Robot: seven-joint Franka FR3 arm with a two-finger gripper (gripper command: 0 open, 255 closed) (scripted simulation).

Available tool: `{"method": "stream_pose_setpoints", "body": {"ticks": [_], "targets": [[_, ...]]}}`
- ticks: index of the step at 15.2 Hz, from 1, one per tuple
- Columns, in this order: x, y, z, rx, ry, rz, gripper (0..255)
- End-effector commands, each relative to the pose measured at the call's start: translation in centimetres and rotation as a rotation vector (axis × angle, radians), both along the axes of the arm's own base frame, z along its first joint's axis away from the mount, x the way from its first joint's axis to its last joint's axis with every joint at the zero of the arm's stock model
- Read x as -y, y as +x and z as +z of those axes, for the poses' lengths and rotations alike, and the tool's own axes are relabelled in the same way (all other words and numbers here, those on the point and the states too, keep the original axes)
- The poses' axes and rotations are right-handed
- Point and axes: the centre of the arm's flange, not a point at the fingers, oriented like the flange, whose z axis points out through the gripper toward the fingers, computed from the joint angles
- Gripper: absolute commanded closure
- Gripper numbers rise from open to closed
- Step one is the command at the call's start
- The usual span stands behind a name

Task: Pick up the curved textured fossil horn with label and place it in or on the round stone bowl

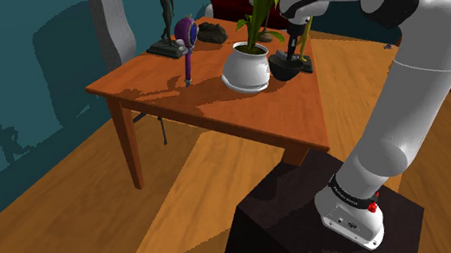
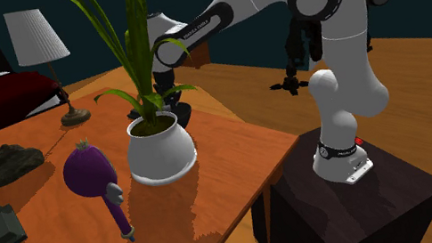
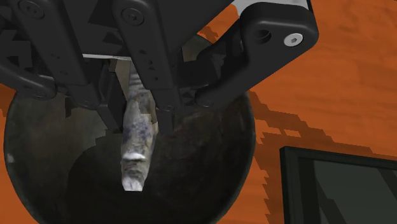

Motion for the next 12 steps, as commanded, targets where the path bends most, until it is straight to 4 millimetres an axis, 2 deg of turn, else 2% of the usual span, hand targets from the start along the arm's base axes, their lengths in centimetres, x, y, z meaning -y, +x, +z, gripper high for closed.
{"method": "stream_pose_setpoints", "body": {"ticks": [1,4,5,10,12], "targets": [[0.0,0.0,0.0,0.000,0.000,0.000,255],[0.0,0.0,0.0,0.000,0.000,0.000,255],[0.0,0.0,0.0,0.000,0.000,0.000,0],[0.0,0.0,0.0,0.000,0.000,0.000,0],[-0.4,0.0,2.6,0.000,0.000,0.000,0]]}}
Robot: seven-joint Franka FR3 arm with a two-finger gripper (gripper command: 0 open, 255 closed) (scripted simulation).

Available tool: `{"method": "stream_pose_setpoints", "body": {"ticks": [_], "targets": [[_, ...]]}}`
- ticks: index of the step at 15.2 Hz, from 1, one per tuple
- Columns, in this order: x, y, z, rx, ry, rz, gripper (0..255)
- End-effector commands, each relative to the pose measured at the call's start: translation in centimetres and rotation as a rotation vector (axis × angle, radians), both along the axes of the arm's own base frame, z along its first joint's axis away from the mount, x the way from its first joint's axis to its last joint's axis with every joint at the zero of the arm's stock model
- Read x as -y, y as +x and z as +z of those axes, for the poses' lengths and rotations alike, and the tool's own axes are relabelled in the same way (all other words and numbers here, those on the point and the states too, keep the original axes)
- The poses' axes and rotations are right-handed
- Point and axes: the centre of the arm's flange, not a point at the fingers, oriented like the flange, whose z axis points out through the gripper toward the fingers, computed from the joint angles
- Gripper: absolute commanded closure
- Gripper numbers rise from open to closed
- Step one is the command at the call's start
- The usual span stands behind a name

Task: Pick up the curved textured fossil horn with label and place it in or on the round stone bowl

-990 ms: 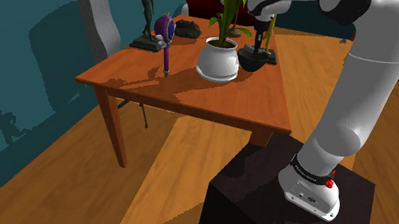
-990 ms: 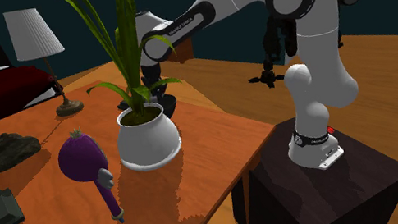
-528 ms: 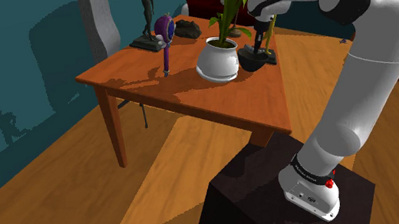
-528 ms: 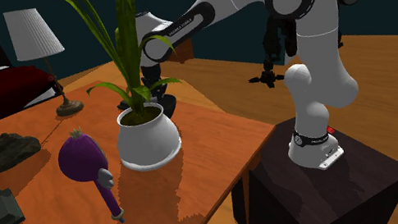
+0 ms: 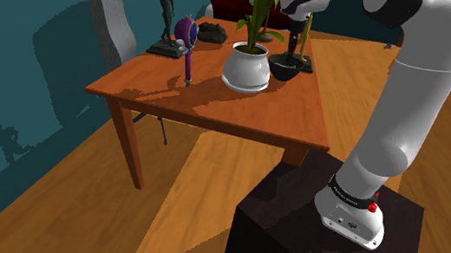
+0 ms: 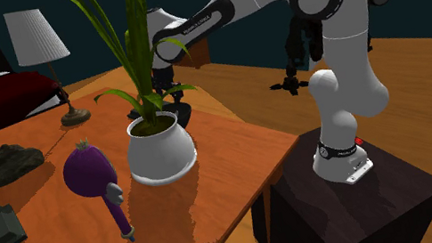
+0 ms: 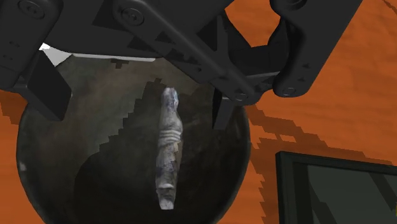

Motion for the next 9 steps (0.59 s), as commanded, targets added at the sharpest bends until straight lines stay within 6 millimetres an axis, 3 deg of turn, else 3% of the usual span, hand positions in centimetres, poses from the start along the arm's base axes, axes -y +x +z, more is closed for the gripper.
{"method": "stream_pose_setpoints", "body": {"ticks": [1,2,9], "targets": [[-0.3,-0.2,2.4,-0.001,0.000,0.000,0],[-0.5,-0.2,3.5,-0.001,0.000,0.000,0],[-0.5,-0.2,3.5,-0.001,0.000,0.000,0]]}}
